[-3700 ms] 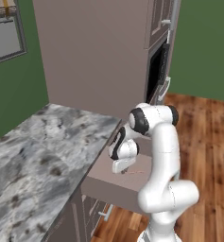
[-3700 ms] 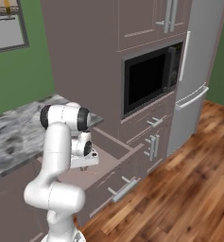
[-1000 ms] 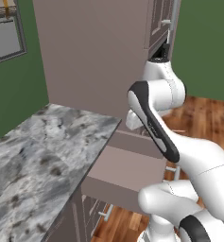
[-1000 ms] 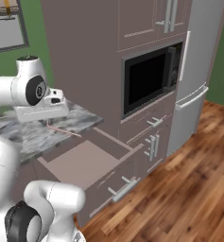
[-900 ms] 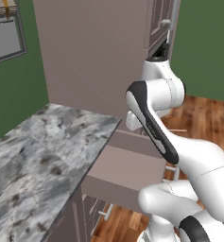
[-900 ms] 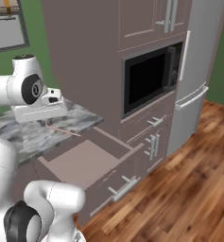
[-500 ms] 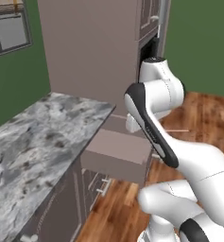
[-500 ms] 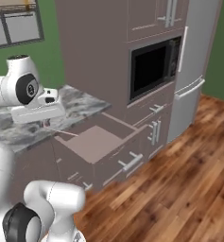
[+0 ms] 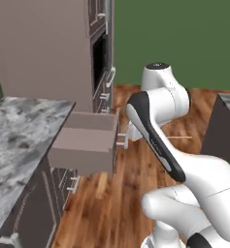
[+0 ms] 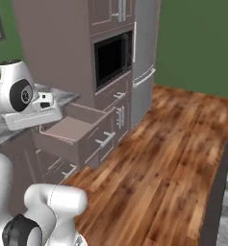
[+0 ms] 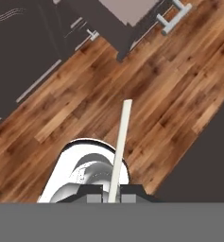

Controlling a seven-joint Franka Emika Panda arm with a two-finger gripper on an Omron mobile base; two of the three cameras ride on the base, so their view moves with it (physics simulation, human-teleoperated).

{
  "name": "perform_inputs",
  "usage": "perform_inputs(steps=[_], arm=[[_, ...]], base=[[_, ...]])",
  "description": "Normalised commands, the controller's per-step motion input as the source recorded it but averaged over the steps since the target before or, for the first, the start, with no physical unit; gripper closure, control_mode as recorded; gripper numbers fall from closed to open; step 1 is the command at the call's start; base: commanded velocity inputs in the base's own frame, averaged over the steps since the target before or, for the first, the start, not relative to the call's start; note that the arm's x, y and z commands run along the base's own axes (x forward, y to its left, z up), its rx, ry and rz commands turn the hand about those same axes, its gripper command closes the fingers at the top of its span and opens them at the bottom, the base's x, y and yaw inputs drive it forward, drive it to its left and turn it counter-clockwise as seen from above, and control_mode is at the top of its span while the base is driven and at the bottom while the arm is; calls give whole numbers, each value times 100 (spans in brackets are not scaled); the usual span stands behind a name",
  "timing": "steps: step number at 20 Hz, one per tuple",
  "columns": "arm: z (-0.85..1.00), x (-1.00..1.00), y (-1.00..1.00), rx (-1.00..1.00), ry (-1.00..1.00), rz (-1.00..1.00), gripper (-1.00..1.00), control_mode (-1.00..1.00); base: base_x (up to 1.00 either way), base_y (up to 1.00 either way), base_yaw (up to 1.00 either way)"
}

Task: Take a straw from the drawer in front and place it inside the glass cup on the dining counter.

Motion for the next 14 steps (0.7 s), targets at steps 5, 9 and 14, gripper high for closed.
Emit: perform_inputs(steps=[5, 9, 14], arm=[[0, 0, 0, 0, 0, 0, 100, 100], [0, 0, 0, 0, 0, 0, 100, 100], [0, 0, 0, 0, 0, 0, 100, 100]], base=[[-32, -20, -73], [-36, -25, -72], [-39, -26, -68]])
